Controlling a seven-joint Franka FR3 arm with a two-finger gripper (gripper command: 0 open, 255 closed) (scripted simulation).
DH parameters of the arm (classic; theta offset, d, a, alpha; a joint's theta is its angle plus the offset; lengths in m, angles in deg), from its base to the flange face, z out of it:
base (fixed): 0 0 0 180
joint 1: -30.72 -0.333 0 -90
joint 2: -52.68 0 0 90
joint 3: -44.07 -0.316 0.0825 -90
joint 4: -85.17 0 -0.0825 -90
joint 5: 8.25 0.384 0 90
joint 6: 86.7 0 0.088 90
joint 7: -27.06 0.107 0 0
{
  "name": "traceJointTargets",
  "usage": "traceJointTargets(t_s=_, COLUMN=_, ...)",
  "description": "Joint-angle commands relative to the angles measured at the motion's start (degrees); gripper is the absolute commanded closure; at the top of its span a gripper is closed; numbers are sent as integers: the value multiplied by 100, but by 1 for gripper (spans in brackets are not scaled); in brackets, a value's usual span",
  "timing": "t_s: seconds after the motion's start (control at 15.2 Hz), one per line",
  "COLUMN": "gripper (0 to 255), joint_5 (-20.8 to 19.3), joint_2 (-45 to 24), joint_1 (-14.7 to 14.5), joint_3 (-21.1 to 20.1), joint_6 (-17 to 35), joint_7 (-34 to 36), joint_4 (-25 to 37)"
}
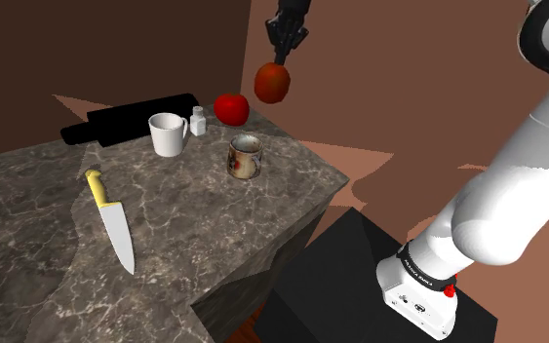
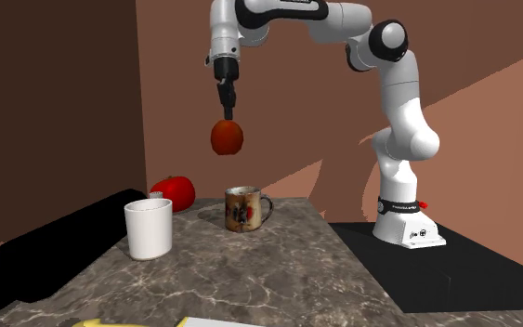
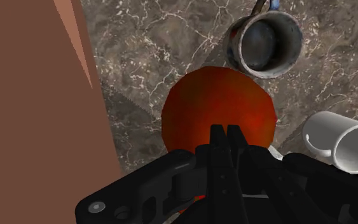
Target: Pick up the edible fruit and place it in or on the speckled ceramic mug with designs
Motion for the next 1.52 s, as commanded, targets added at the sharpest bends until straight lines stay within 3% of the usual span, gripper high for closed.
traceJointTargets(t_s=0.0, gripper=255, joint_5=0, joint_2=183, joint_1=-123, joint_3=-97, joint_6=-94, joint_7=234, joint_4=-64)
traceJointTargets(t_s=0.59, gripper=255, joint_5=33, joint_2=646, joint_1=-662, joint_3=-605, joint_6=-622, joint_7=1344, joint_4=116)
traceJointTargets(t_s=1.45, gripper=255, joint_5=61, joint_2=878, joint_1=-662, joint_3=-609, joint_6=432, joint_7=1228, joint_4=-1175)
